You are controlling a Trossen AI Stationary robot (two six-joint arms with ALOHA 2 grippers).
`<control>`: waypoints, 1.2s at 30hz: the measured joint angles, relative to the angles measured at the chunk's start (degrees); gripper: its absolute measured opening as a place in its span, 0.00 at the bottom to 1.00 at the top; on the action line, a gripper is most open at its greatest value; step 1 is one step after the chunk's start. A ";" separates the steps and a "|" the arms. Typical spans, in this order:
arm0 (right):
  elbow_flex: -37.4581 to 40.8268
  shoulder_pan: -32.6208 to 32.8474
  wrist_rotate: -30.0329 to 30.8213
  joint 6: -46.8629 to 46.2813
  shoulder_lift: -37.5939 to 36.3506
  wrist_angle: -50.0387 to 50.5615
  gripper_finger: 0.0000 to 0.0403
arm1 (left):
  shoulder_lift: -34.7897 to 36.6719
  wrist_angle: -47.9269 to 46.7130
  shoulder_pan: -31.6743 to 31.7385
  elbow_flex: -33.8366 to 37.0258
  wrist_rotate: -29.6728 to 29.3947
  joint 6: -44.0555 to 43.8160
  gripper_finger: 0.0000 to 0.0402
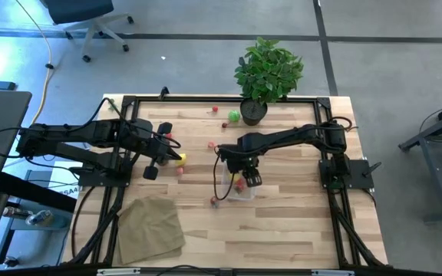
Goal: Pick and placing Produce into tupperware
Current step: Put the red strawberry into the transparent container
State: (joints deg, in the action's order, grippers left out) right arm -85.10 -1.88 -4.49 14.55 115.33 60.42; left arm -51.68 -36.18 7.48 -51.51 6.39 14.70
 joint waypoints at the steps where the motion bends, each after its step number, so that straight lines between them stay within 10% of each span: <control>1: 0.00 0.01 0.07 0.41 0.00 -0.18 0.39 | 0.00 0.01 0.00 0.00 0.00 -0.02 0.00; 23: 0.72 -1.39 -0.92 -3.27 -18.27 -2.88 0.35 | 0.01 0.01 0.00 0.02 0.00 0.00 0.00; 36: 33.66 -0.96 -5.08 -18.66 -53.74 -25.74 0.18 | 0.01 0.00 0.01 0.00 0.01 0.01 0.00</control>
State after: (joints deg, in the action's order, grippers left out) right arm -51.44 -2.85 -9.57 -4.11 61.59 34.68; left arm -51.67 -36.17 7.49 -51.51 6.40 14.71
